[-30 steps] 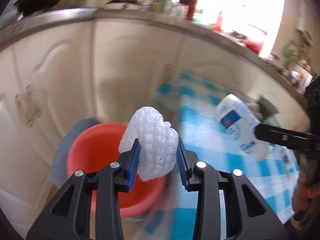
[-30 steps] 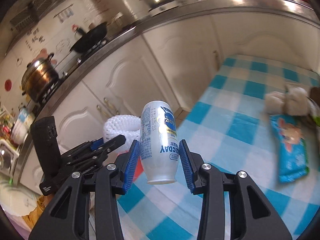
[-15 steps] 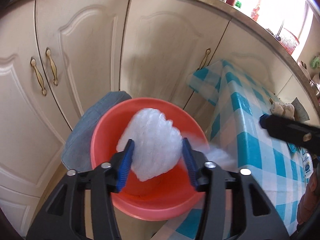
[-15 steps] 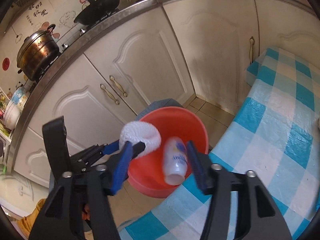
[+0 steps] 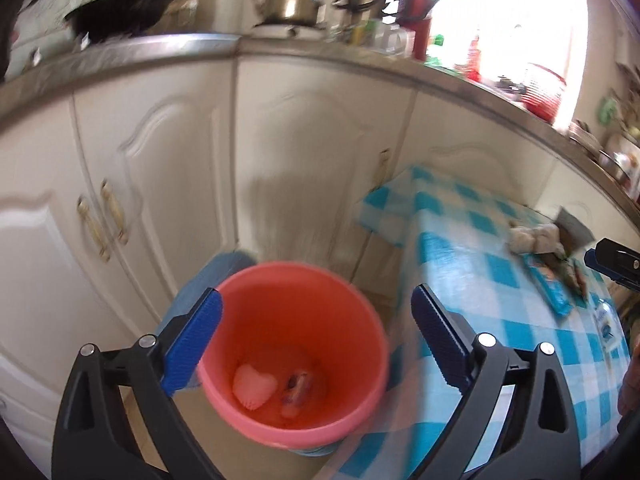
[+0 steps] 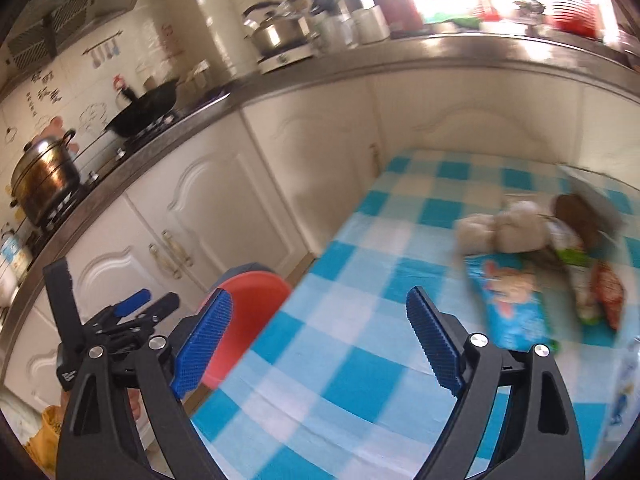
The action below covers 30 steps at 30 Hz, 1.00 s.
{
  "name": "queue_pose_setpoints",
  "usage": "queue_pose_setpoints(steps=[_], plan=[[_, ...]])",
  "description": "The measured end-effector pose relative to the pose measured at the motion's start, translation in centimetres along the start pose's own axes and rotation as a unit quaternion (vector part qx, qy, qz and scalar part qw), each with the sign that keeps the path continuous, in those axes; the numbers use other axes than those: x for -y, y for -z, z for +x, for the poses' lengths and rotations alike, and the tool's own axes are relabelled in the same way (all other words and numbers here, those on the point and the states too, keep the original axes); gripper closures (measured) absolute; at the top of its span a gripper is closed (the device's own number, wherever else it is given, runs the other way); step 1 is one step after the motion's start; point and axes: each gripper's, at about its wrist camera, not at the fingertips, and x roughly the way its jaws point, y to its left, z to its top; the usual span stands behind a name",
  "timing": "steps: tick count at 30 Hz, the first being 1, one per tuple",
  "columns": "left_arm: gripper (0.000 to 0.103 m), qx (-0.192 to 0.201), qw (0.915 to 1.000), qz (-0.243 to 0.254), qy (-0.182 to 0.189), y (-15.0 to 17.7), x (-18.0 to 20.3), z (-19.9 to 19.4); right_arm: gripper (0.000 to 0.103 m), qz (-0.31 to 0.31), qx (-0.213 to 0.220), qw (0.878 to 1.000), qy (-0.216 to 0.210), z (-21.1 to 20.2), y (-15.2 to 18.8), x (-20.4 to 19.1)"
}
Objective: Collect trash
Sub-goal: 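Return both tools over the table toward the remaining trash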
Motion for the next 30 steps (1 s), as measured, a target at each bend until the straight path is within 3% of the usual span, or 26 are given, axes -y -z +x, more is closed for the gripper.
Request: queue_pose_setpoints(steps=[3,11,14,23,30], plan=[[0.007,0.005,0.9991,0.017,0.039,-0.7,2.6,-0.7,0.015,0.024,0.020,0.999,0.034,-2.7,1.2,2.6],[0.007,0.006,0.9913,0.093,0.093,-1.0,10.2,-1.1,0.014,0.070,0.054,0.989,0.120,-8.6,4.4,8.0],[0.007,-0.010,0.9890,0.097,0.111,-1.1,12.2,-0.8,0.012,0.091,0.067,0.983,0.143,-10.3,5.2,9.8],[0.007,-0.042,0.9810,0.107,0.157,-1.4,17.1,0.4,0.012,0.154,0.081,0.971,0.165,-13.0,6.7,14.4],[0.007,-0.047,0.9691,0.125,0.208,-2.9,21.5,1.2,0.012,0.192,0.077,0.961,0.184,-14.1,8.2,17.6]])
